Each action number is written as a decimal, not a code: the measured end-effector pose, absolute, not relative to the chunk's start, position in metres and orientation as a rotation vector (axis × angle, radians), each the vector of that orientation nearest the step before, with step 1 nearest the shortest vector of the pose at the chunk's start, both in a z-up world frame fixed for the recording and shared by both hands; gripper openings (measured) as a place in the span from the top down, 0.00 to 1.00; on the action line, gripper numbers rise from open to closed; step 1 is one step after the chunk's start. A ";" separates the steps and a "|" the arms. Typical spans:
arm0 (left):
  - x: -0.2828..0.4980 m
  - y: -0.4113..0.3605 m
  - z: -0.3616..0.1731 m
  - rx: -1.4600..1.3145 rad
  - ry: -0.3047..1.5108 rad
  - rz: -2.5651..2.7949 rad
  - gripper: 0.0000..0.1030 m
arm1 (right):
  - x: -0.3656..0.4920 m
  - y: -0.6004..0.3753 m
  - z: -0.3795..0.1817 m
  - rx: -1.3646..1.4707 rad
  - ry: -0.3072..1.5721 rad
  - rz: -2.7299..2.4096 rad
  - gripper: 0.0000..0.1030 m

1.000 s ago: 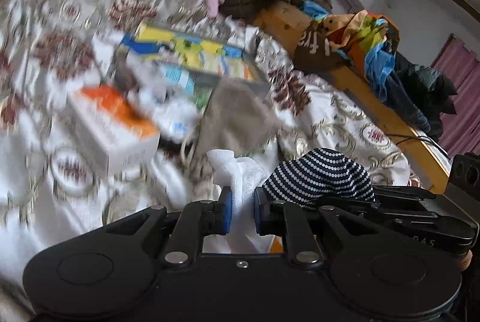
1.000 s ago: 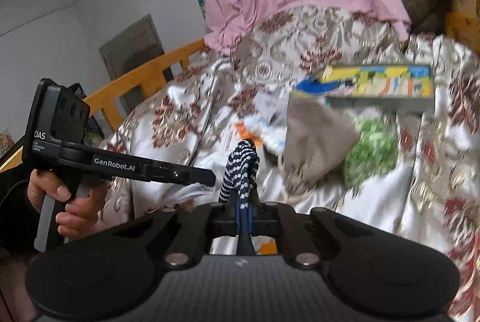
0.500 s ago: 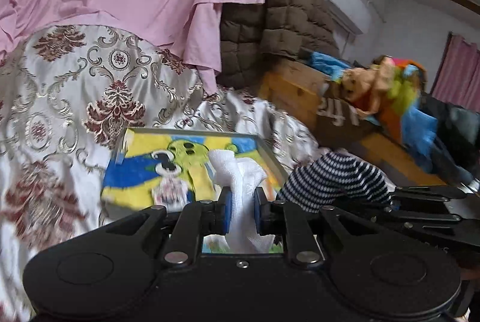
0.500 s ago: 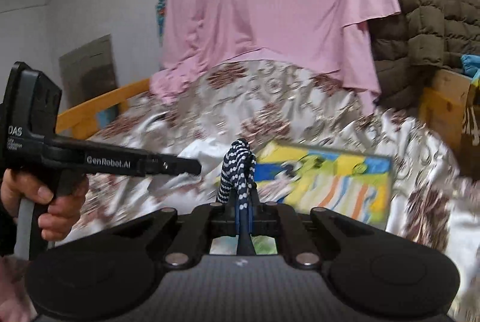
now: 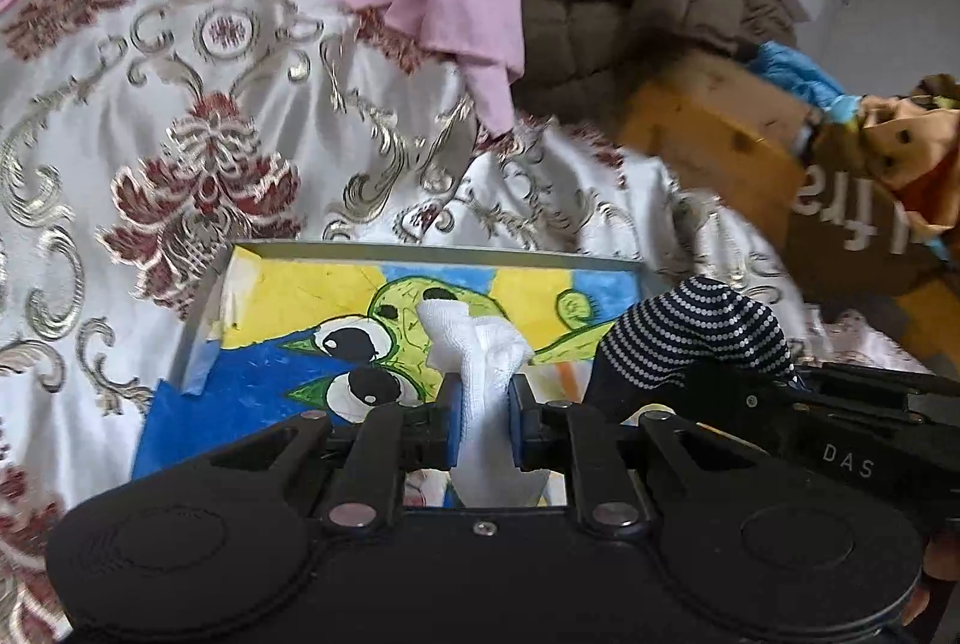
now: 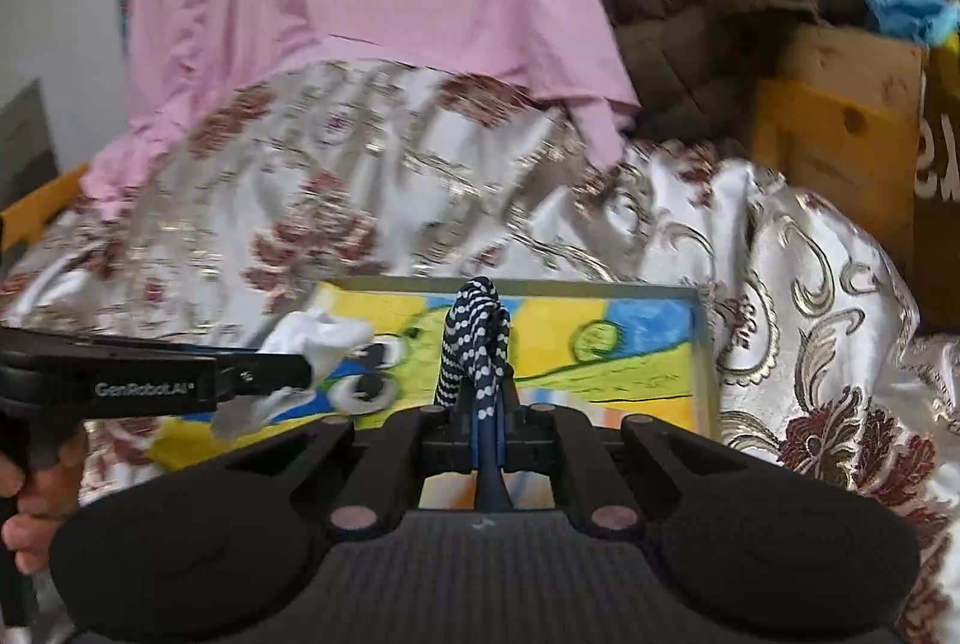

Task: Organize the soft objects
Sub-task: 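Carry white sock in left tool while right tool carries navy sock to tray, then open left tool over tray while right tool releases navy sock into tray, then move both tools back toward the pile near the orange band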

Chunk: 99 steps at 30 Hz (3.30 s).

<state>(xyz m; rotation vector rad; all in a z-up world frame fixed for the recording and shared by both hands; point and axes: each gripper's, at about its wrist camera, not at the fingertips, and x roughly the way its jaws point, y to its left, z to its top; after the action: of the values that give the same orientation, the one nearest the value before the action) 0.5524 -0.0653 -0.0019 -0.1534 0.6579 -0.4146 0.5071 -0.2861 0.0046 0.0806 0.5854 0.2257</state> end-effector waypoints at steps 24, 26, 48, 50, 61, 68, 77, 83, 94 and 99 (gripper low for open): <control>0.546 -0.082 -0.013 -0.107 0.729 -0.303 0.38 | 0.488 -0.304 0.009 0.038 0.590 0.120 0.23; 0.534 -0.077 0.000 -0.134 0.692 -0.295 0.33 | 0.476 -0.306 0.023 0.037 0.557 0.119 0.14; 0.313 -0.032 0.146 -0.146 0.284 -0.223 0.01 | 0.283 -0.300 0.161 0.077 0.276 0.227 0.00; 0.294 -0.032 0.151 -0.147 0.267 -0.223 0.01 | 0.264 -0.298 0.167 0.080 0.263 0.238 0.00; 0.207 -0.014 0.158 -0.160 0.227 -0.225 0.01 | 0.176 -0.290 0.182 0.080 0.207 0.268 0.00; 0.170 -0.005 0.146 -0.138 0.225 -0.221 0.01 | 0.132 -0.282 0.172 0.048 0.184 0.272 0.00; 0.130 -0.001 0.118 -0.089 0.270 -0.243 0.01 | 0.082 -0.268 0.142 -0.010 0.205 0.304 0.00; 0.110 0.002 0.086 -0.052 0.332 -0.260 0.01 | 0.062 -0.264 0.111 -0.063 0.276 0.317 0.00; 0.107 0.000 0.027 0.020 0.504 -0.310 0.01 | 0.061 -0.253 0.052 -0.129 0.583 0.305 0.00; 0.121 -0.007 0.006 0.075 0.612 -0.334 0.01 | 0.073 -0.240 0.023 -0.184 0.732 0.304 0.00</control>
<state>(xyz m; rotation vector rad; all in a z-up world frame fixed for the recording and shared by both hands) 0.1214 -0.0071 0.0063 0.0755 0.6120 -0.3345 0.0726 -0.2405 0.0233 -0.1837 0.7320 0.3044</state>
